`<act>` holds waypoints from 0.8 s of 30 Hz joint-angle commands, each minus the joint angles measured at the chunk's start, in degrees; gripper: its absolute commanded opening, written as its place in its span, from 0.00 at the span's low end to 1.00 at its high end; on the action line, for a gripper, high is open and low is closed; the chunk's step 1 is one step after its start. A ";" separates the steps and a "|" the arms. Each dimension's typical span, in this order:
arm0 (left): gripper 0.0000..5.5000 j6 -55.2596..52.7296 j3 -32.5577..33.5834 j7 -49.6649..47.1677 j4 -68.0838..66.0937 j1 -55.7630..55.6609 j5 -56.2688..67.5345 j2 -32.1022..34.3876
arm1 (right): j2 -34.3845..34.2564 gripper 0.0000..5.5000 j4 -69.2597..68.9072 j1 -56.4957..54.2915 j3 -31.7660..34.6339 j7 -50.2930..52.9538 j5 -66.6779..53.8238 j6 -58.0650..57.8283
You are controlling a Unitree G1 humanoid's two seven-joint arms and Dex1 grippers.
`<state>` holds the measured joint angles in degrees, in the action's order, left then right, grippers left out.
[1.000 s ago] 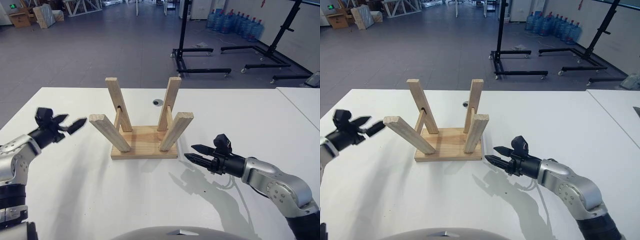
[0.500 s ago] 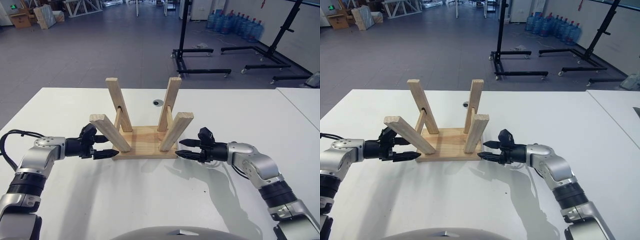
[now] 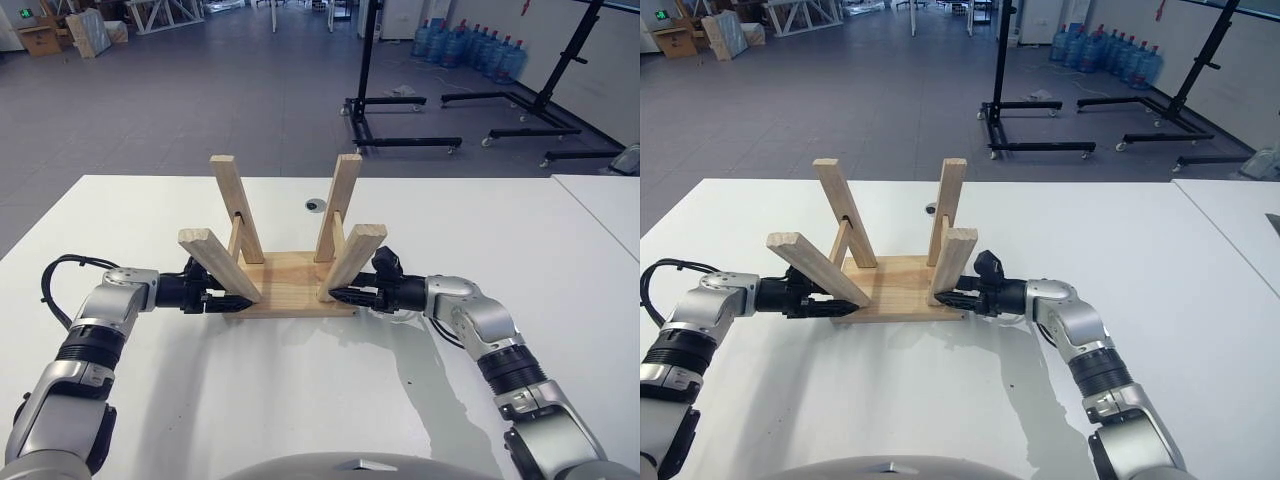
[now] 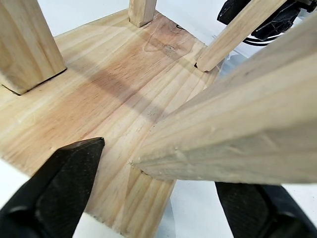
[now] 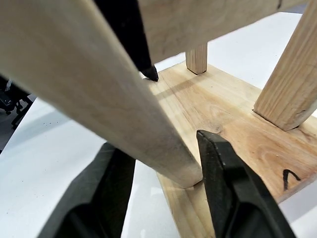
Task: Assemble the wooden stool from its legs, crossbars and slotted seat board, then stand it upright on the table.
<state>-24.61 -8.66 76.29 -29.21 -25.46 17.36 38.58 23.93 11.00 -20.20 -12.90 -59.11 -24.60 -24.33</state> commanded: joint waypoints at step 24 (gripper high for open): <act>0.49 -47.08 33.46 -37.45 30.40 5.18 32.10 -15.95 | -4.31 0.36 -22.40 9.66 30.03 33.82 -37.03 -37.83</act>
<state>-74.96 23.40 41.62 0.28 -20.24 50.13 23.82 18.81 -11.62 -10.63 16.21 -25.91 -62.81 -64.25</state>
